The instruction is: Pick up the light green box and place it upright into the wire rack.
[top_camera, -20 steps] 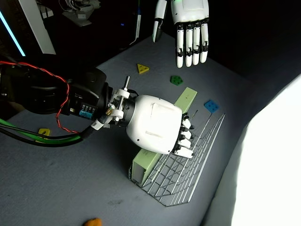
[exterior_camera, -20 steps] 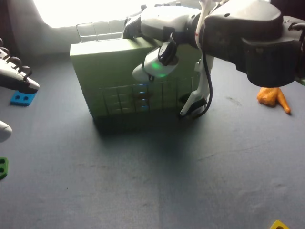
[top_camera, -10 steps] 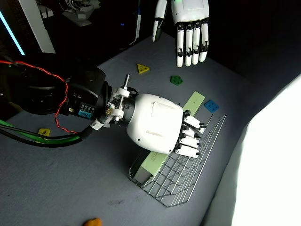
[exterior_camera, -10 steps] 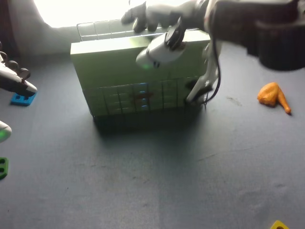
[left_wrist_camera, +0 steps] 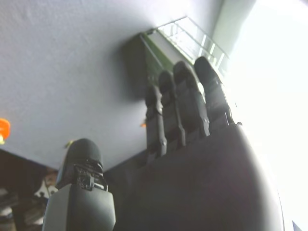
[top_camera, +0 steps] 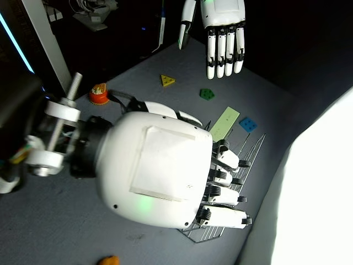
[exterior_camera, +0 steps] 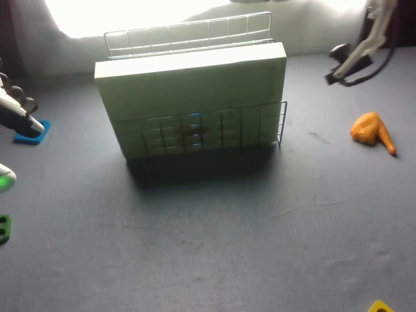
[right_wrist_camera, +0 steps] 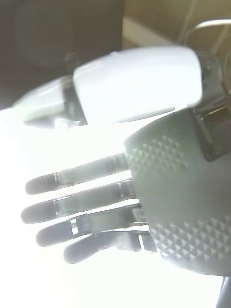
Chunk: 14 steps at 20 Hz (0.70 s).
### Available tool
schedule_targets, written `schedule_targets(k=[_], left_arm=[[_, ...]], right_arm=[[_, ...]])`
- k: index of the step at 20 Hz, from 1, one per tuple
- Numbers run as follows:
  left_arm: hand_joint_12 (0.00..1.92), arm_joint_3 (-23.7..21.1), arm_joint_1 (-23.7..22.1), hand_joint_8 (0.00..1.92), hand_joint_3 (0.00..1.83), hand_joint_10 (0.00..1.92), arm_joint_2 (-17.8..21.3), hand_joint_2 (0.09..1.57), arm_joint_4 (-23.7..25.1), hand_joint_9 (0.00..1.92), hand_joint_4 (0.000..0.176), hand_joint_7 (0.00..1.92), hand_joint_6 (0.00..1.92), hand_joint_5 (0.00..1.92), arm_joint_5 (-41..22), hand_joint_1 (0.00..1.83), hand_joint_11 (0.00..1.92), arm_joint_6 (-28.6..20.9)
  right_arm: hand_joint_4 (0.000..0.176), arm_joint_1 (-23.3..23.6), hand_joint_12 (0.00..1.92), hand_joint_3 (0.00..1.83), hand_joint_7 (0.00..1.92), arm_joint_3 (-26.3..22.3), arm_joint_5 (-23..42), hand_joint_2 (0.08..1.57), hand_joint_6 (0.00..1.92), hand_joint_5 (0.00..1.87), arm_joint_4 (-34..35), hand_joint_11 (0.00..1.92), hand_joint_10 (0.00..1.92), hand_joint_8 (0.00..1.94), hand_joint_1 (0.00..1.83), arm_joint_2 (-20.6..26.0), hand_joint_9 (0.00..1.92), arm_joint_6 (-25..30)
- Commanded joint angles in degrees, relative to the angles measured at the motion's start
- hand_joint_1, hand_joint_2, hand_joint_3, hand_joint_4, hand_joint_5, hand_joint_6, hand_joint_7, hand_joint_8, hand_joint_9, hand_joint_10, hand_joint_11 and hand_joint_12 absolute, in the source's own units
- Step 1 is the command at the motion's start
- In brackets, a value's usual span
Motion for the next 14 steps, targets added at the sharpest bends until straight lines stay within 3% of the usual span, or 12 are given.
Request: schedule_targets(k=[1,9,14], left_arm=[[0.79,0.4,-0.6,0.01,0.00,0.02,-0.1,1.24,0.5,0.39,0.000,0.43,0.01,0.43,4.7,0.17,0.00,0.2],[0.79,0.5,-0.5,0.00,0.00,0.01,0.0,1.24,0.5,0.39,0.000,0.43,0.01,0.43,4.7,0.17,0.00,0.2],[0.79,0.7,-0.5,0.00,0.00,0.01,0.1,1.24,0.5,0.39,0.000,0.43,0.01,0.43,4.7,0.17,0.00,0.2]], right_arm=[[0.000,0.9,1.71,0.00,0.83,-0.5,0.3,1.16,0.29,0.68,-0.3,0.17,1.08,0.16,0.37,1.2,0.46,-0.2],[0.000,3.5,1.71,0.00,0.82,-6.8,0.5,1.16,0.29,0.68,-0.1,0.17,1.08,0.17,0.37,11.6,0.46,-3.3],[0.000,3.9,1.71,0.00,0.82,-10.7,5.0,1.16,0.29,0.68,-0.2,0.17,1.09,0.18,0.37,15.6,0.46,-5.1]])
